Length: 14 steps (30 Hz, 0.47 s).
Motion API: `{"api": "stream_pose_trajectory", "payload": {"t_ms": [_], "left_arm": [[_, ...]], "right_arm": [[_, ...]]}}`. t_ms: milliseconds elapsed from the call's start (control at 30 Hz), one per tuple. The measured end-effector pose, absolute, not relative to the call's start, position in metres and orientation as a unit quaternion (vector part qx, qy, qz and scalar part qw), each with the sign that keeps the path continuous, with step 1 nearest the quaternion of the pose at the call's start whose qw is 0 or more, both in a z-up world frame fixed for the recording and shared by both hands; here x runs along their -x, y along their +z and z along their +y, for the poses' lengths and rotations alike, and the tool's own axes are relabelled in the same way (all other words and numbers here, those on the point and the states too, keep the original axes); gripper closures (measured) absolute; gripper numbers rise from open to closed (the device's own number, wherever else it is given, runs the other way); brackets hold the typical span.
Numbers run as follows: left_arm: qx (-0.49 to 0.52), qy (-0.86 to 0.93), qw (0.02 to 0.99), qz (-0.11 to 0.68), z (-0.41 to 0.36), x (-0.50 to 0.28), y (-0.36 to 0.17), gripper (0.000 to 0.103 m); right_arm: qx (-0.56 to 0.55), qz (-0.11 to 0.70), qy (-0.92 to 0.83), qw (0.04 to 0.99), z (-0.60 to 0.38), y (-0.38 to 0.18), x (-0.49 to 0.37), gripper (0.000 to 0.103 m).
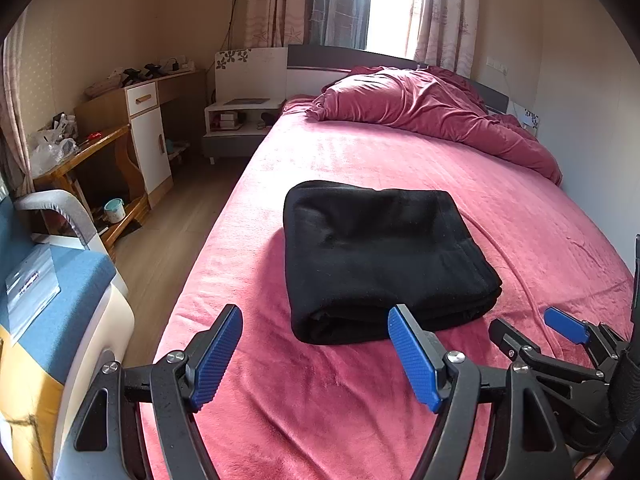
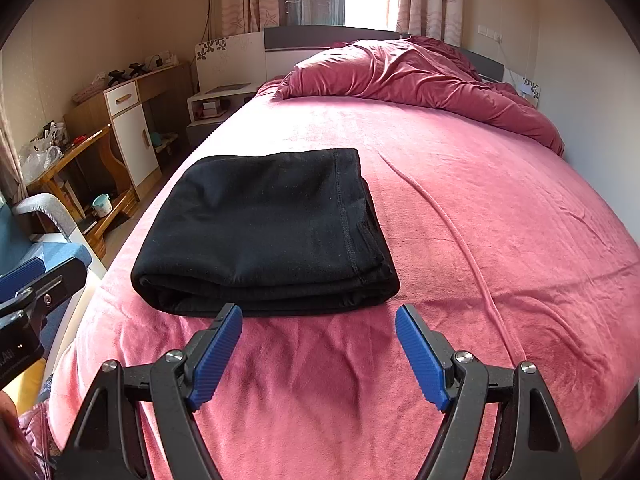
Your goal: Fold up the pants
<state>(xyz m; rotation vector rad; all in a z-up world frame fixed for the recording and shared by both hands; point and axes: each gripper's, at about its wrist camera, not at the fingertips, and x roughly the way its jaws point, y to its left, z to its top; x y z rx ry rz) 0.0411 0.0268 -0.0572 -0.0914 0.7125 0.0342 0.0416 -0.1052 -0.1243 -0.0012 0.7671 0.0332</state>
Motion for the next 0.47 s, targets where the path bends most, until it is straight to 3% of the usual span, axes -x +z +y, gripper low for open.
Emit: {"api": "stream_pose_trajectory", "payload": {"t_ms": [467], "left_arm": [[0.044,0.014,0.937,0.348,0.0263,-0.0435,-0.061,0.027]], "right_arm": [[-0.009,0.382,0.014,0.924,-0.1116,-0.131,-0.042,0.023]]}}
